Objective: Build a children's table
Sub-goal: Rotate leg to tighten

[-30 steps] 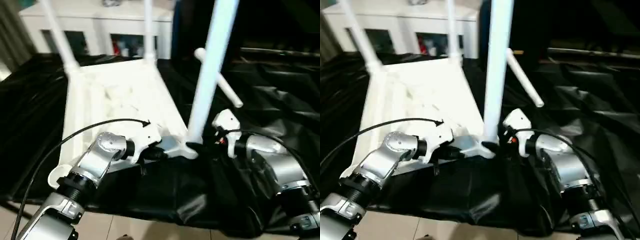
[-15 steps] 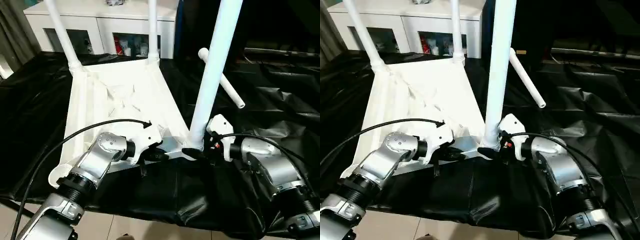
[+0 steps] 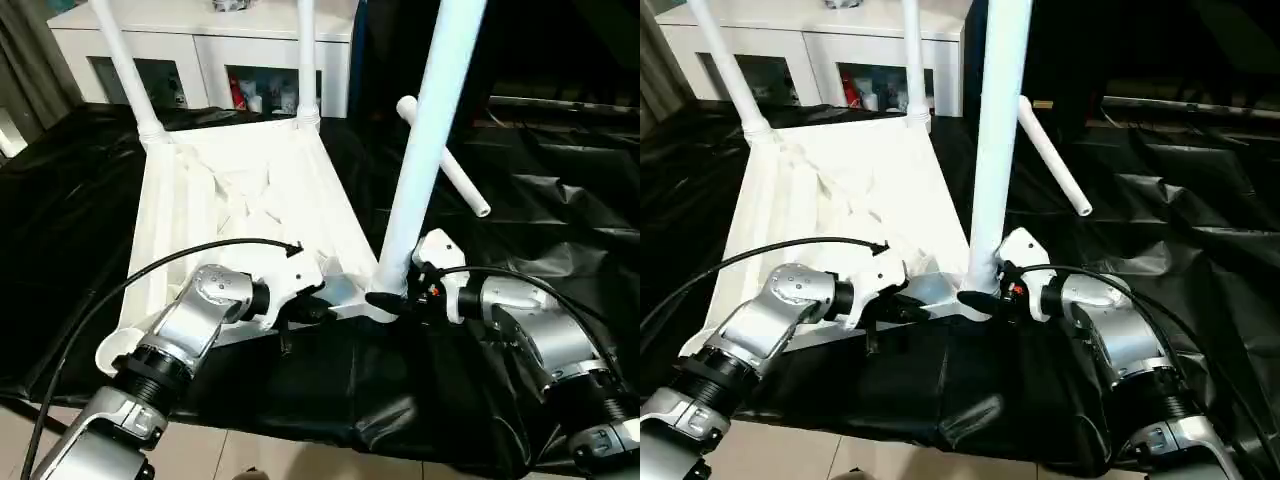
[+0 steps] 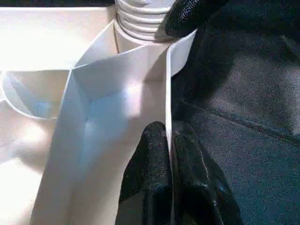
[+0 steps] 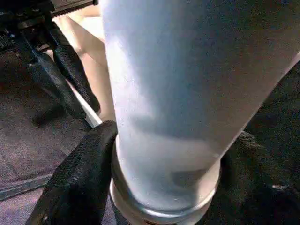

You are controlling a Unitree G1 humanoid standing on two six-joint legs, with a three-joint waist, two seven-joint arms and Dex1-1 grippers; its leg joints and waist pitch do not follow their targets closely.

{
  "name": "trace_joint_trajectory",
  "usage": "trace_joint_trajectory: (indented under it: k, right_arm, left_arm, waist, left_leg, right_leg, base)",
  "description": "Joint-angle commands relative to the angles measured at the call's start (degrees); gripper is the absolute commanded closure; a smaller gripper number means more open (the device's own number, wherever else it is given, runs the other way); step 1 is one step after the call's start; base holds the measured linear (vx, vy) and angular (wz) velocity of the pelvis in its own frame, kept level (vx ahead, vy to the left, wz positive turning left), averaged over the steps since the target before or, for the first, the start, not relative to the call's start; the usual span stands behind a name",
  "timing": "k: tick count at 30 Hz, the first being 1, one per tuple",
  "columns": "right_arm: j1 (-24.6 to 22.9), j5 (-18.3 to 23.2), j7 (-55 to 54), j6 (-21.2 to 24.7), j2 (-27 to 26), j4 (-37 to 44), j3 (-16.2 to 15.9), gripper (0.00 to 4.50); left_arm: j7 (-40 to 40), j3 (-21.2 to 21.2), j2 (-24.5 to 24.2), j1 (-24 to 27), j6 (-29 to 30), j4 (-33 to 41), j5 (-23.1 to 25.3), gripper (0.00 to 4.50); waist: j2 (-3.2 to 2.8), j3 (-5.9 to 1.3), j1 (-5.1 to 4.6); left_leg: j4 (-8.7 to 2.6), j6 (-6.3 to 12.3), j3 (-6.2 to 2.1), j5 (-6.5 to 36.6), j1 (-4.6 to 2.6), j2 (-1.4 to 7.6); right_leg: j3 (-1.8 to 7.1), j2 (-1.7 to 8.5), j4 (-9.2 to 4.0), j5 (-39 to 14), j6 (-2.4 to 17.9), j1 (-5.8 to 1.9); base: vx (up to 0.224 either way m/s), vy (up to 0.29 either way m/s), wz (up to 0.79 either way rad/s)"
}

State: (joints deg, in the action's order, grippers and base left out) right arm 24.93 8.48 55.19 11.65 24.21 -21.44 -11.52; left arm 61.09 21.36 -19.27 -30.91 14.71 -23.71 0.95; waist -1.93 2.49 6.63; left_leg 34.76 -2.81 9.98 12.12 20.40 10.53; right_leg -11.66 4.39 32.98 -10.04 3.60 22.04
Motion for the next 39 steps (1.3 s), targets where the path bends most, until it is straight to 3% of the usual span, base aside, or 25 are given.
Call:
trace_joint_trajectory:
  k: [1, 5, 6, 7, 9, 11, 13, 14, 15, 16, 19, 22, 25, 30, 33, 34, 36, 39]
  right_arm:
    - [0.12, -0.11, -0.11, 0.45, -0.61, -0.83, -0.11, 1.74]
    - [0.96, -2.19, -8.25, 2.28, -3.62, -5.45, 1.02, 1.75]
    - [1.78, -2.33, -13.89, 3.06, -5.93, -8.22, 2.82, 1.75]
    - [2.10, -2.32, -16.06, 3.36, -6.82, -9.26, 3.55, 1.75]
    - [4.12, -2.07, -29.04, 4.62, -11.69, -14.96, 7.83, 1.75]
    - [6.72, -1.84, -40.02, 4.37, -15.29, -20.34, 10.91, 1.75]
    - [7.74, -1.57, -43.32, 4.01, -16.41, -22.01, 11.91, 1.76]
    - [9.07, -1.62, -45.75, 3.81, -17.38, -23.38, 12.27, 1.76]
    - [11.04, -2.92, -48.50, 3.44, -18.30, -24.97, 11.49, 1.76]
    - [11.39, -3.23, -48.91, 3.38, -18.43, -25.23, 11.26, 1.76]
    - [12.86, -5.01, -48.31, 1.99, -19.03, -26.62, 9.68, 1.76]
    - [13.02, -4.51, -46.55, -0.45, -19.75, -26.54, 10.61, 1.76]
    - [13.46, -4.00, -46.97, -3.09, -20.08, -27.10, 11.06, 1.06]
    - [13.27, -3.85, -43.67, -4.95, -18.84, -25.70, 10.30, 0.70]
    - [11.71, -3.03, -35.36, -4.84, -16.23, -22.65, 8.90, 0.45]
    - [11.69, -3.02, -35.26, -4.82, -16.20, -22.61, 8.88, 0.45]
    - [8.73, -2.94, -27.02, -4.61, -13.06, -17.78, 6.43, 0.45]
    - [4.84, -2.44, -18.17, -4.83, -8.89, -11.18, 3.54, 0.45]
  left_arm:
    - [1.11, -0.05, 0.32, -0.04, -0.08, 2.45, -1.22, 4.50]
    - [-3.06, -0.56, 2.13, -1.36, 1.00, -0.39, 0.23, 4.50]
    - [-5.17, -0.88, 3.24, -2.24, 1.46, -2.03, 0.78, 4.50]
    - [-5.93, -1.00, 3.66, -2.56, 1.61, -2.64, 0.95, 4.50]
    - [-10.02, -1.47, 5.98, -4.47, 2.48, -5.84, 1.93, 4.50]
    - [-17.51, -2.72, 9.63, -7.39, 4.75, -10.50, 3.09, 4.50]
    - [-20.76, -3.32, 11.07, -8.56, 5.77, -12.32, 3.54, 4.50]
    - [-23.97, -3.75, 12.63, -9.92, 6.36, -14.49, 3.99, 4.50]
    - [-28.26, -4.42, 14.78, -11.67, 6.32, -17.30, 4.34, 4.50]
    - [-28.95, -4.53, 15.14, -11.96, 6.25, -17.78, 4.39, 4.50]
    - [-29.17, -4.16, 16.47, -12.51, 5.43, -18.64, 4.84, 4.50]
    - [-26.97, -3.05, 15.93, -11.80, 3.30, -17.91, 5.55, 4.50]
    - [-25.73, -2.40, 15.50, -11.48, 1.71, -17.79, 5.95, 4.50]
    - [-22.61, -1.22, 13.57, -9.84, 0.95, -15.79, 5.69, 4.50]
    - [-18.45, -0.02, 10.56, -7.51, -0.72, -13.40, 5.57, 4.50]
    - [-18.42, -0.01, 10.53, -7.49, -0.73, -13.38, 5.57, 4.50]
    - [-15.48, 0.12, 8.68, -6.11, -1.82, -11.80, 5.36, 4.50]
    - [-11.63, 0.84, 6.34, -4.51, -3.95, -9.56, 4.97, 4.50]
  waist:
    - [0.58, -4.01, 0.07]
    - [0.59, -3.74, -0.26]
    - [0.47, -3.58, -0.49]
    - [0.41, -3.29, -1.03]
    - [0.50, -3.11, -2.01]
    - [0.52, -3.18, -2.91]
    - [0.29, -3.09, -3.48]
    - [0.29, -3.09, -3.48]
    - [0.21, -3.18, -3.74]
    - [0.25, -3.39, -3.84]
    - [0.48, -3.64, -3.52]
    - [0.78, -3.89, -2.97]
    - [0.80, -4.10, -2.67]
    - [0.73, -4.26, -2.15]
    - [0.79, -3.93, -1.71]
    - [0.88, -3.77, -1.47]
    - [0.82, -3.74, -1.15]
    - [1.20, -3.59, -0.81]
  left_leg:
    - [-3.68, 5.00, -1.69, 4.85, -0.10, 4.17]
    - [-3.79, 4.27, -1.63, 5.94, -0.17, 3.98]
    - [-3.83, 3.73, -1.57, 7.08, -0.29, 3.86]
    - [-3.94, 2.64, -1.63, 9.35, -0.84, 3.74]
    - [-4.00, 1.36, -1.87, 10.63, -0.40, 3.46]
    - [-3.78, 0.18, -2.21, 12.62, -0.63, 3.33]
    - [-3.60, 0.66, -2.03, 14.46, -1.71, 3.24]
    - [-3.60, 0.66, -2.03, 14.46, -1.71, 3.24]
    - [-3.88, 1.23, -2.22, 14.41, -1.22, 3.57]
    - [-3.93, 1.15, -2.31, 14.84, -1.53, 3.79]
    - [-4.03, 1.99, -2.21, 12.29, -0.86, 3.80]
    - [-3.90, 3.67, -1.83, 7.89, -0.34, 3.60]
    - [-3.85, 4.55, -1.76, 4.89, -0.04, 3.59]
    - [-3.79, 5.72, -1.86, 2.75, 0.06, 4.13]
    - [-3.83, 5.44, -1.53, 5.22, -0.08, 3.83]
    - [-3.90, 5.21, -1.46, 5.93, -0.05, 3.71]
    - [-3.88, 5.10, -1.41, 6.20, -0.21, 3.71]
    - [-4.08, 5.18, -1.60, 7.19, -0.21, 3.85]
  right_leg:
    - [5.44, 6.43, -4.10, -13.71, 2.42, -3.61]
    - [5.24, 6.41, -4.59, -16.01, 2.31, -3.52]
    - [5.10, 6.30, -5.05, -18.14, 1.61, -3.47]
    - [4.73, 6.24, -5.71, -21.72, 0.99, -3.17]
    - [4.27, 6.21, -6.33, -25.07, -0.86, -3.50]
    - [3.49, 6.46, -7.03, -28.45, -2.76, -3.72]
    - [3.43, 6.39, -7.75, -28.48, -2.93, -2.96]
    - [3.43, 6.39, -7.75, -28.48, -2.93, -2.96]
    - [3.45, 6.31, -7.46, -26.73, -2.75, -3.30]
    - [3.59, 6.39, -7.37, -25.57, -2.25, -3.24]
    - [4.41, 6.82, -6.44, -21.23, -0.33, -3.44]
    - [5.08, 7.02, -5.39, -16.59, 2.34, -3.69]
    - [5.19, 6.91, -4.84, -14.61, 2.87, -3.90]
    - [5.43, 6.97, -3.72, -9.47, 4.89, -3.78]
    - [5.51, 6.98, -4.24, -12.87, 4.36, -3.71]
    - [5.43, 6.86, -4.65, -15.57, 2.74, -3.78]
    - [5.37, 6.74, -4.87, -16.69, 1.92, -3.69]
    - [5.22, 6.51, -5.06, -18.52, -0.08, -3.64]
  base:
    - [0.000, 0.000, 0.00]
    - [0.000, 0.000, 0.00]
    - [0.000, 0.000, 0.00]
    - [0.000, 0.000, 0.00]
    - [-0.027, 0.002, -0.06]
    - [-0.053, 0.006, -0.11]
    - [0.000, 0.000, 0.00]
    - [0.000, 0.000, 0.00]
    - [0.000, 0.000, 0.00]
    - [0.000, 0.000, 0.00]
    - [0.000, 0.000, 0.00]
    - [0.000, 0.000, 0.00]
    - [0.000, 0.000, 0.00]
    - [0.000, 0.000, 0.00]
    - [0.000, 0.000, 0.00]
    - [0.000, 0.000, 0.00]
    - [0.000, 0.000, 0.00]
    - [0.000, 0.000, 0.00]
